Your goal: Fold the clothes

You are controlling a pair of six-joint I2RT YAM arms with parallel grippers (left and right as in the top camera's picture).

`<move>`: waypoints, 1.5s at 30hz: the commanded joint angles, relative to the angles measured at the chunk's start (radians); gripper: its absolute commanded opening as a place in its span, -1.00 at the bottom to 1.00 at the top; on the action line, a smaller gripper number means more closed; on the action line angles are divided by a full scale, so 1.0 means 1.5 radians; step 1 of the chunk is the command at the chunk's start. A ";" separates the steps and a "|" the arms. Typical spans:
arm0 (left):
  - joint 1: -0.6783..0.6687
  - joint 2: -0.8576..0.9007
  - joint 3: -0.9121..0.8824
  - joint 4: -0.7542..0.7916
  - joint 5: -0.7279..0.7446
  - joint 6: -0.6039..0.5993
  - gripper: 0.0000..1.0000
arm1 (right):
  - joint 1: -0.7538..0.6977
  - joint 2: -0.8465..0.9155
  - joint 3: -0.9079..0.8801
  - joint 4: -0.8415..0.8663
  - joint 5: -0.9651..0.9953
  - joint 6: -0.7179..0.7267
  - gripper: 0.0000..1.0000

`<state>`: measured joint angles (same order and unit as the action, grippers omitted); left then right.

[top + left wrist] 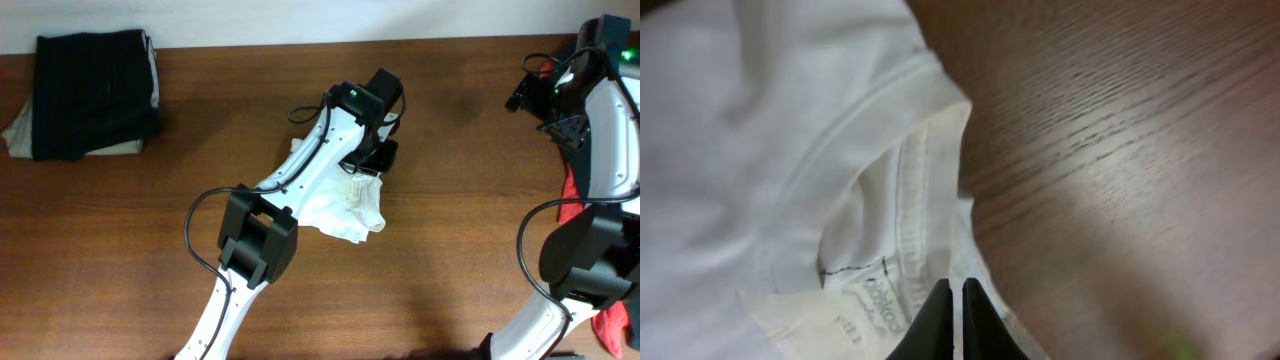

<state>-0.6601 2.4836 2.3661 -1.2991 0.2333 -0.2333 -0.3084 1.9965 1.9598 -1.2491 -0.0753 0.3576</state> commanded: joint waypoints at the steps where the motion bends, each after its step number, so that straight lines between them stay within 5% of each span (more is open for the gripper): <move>1: -0.004 0.022 -0.033 -0.003 -0.008 -0.016 -0.89 | -0.003 0.000 0.001 0.000 0.006 -0.007 0.97; 13: -0.048 0.025 -0.060 0.063 -0.012 -0.021 -0.87 | -0.003 0.000 0.001 0.000 0.006 -0.007 0.97; 17: -0.030 -0.001 0.012 -0.001 -0.025 0.002 -0.88 | -0.003 0.000 0.001 0.000 0.006 -0.007 0.97; 18: -0.019 -0.015 0.050 -0.030 -0.051 0.002 -0.79 | -0.003 0.000 0.001 0.000 0.006 -0.007 0.97; 19: -0.006 -0.028 0.089 -0.060 -0.092 0.002 -0.49 | -0.003 0.000 0.001 0.000 0.006 -0.007 0.97; 20: 0.013 -0.038 0.130 -0.090 -0.153 0.002 0.09 | -0.003 0.000 0.001 0.000 0.006 -0.007 0.97; 22: 0.052 -0.041 0.179 -0.118 -0.248 0.002 0.49 | -0.003 0.000 0.001 0.000 0.006 -0.007 0.97; 23: 0.083 -0.041 0.182 -0.120 -0.260 0.002 0.98 | -0.003 0.000 0.001 0.000 0.006 -0.007 0.97; 24: 0.102 -0.041 0.182 -0.125 -0.256 0.002 0.98 | -0.003 0.000 0.001 0.000 0.006 -0.007 0.97; 30: 0.291 -0.040 0.132 -0.124 -0.094 0.013 0.99 | -0.003 0.000 0.001 0.000 0.006 -0.007 0.97; 33: 0.358 -0.040 0.021 -0.086 0.168 0.242 0.98 | -0.003 0.000 0.001 0.000 0.006 -0.007 0.97; 36: 0.400 -0.040 -0.128 -0.051 0.337 0.347 0.98 | -0.003 0.000 0.001 0.000 0.006 -0.007 0.97; 45: 0.380 -0.040 -0.374 0.080 0.473 0.361 0.98 | -0.003 0.000 0.001 0.000 0.006 -0.007 0.97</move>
<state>-0.0612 2.4172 1.8606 -1.1912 0.9070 0.2787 -0.3084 1.9965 1.9598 -1.2491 -0.0753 0.3576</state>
